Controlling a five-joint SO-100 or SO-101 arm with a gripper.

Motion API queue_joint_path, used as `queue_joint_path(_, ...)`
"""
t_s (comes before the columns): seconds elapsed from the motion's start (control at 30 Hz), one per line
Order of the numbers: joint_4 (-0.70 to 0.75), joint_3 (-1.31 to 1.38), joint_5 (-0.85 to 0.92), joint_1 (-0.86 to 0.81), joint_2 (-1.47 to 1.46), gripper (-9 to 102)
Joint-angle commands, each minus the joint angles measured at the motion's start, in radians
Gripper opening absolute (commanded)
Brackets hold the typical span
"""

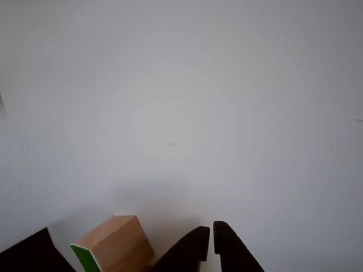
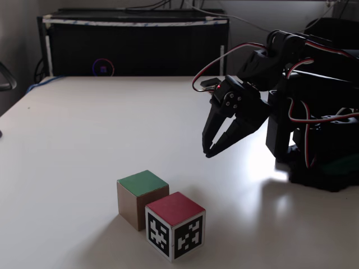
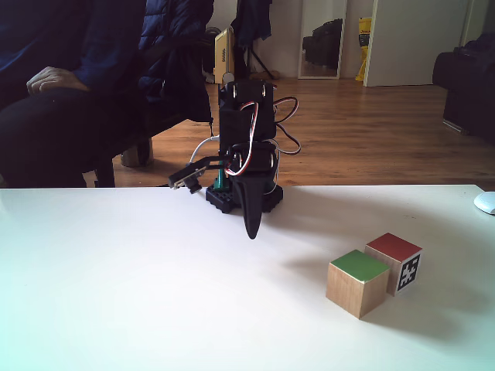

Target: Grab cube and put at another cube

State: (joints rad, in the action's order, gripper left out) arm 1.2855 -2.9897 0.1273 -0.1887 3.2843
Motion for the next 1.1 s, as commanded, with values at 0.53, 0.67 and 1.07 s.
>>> queue_joint_path(0.53, -0.015, 0.018, -0.064, -0.044, 0.005, 0)
queue_joint_path(0.67, -0.032, 0.018, -0.015, -0.044, 0.005, 0)
queue_joint_path(1.07, -0.006, 0.287, 0.048, 0.132, -0.071, 23)
